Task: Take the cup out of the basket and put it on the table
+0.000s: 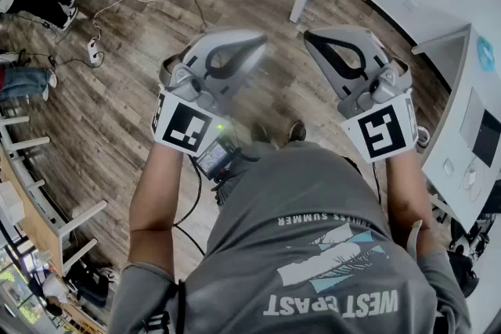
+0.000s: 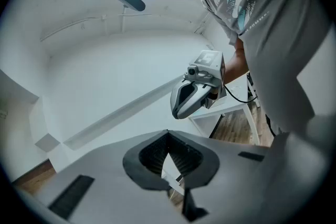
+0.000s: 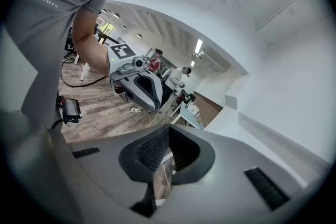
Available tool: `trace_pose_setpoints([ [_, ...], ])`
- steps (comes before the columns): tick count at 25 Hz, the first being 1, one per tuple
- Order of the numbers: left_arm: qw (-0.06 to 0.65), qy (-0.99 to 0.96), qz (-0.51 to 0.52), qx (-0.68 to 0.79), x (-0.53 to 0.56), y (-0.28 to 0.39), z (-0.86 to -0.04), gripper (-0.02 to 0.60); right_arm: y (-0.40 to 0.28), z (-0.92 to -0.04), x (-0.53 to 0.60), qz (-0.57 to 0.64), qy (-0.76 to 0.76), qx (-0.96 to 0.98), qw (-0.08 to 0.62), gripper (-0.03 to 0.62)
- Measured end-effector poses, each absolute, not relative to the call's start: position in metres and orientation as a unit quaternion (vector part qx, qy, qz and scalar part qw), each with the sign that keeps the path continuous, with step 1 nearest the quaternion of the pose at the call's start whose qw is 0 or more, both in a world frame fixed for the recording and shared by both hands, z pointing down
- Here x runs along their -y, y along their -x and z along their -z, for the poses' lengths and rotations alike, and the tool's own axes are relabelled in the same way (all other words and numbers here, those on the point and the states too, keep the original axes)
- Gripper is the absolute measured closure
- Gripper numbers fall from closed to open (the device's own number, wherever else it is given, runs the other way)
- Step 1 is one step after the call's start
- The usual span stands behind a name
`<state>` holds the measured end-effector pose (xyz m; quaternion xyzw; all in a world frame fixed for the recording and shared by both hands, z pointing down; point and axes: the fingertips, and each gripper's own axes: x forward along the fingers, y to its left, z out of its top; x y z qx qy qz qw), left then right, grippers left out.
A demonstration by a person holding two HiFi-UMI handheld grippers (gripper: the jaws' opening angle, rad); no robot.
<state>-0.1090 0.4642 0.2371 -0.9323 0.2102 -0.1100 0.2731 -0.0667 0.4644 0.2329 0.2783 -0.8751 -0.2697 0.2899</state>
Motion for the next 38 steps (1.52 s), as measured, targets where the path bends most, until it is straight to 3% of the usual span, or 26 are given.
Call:
trace_pose_setpoints([
  [20,0.269,0.937,0.100,-0.197,-0.446,0.117,-0.240,0.574,0.077,-0.232,-0.455,0.259,-0.285,0.878,0.285,0.583],
  [38,0.279,0.927,0.140,-0.207,-0.377,0.017,-0.240,0.574,-0.020,-0.224,-0.391,0.261,-0.282,0.891,0.242,0.583],
])
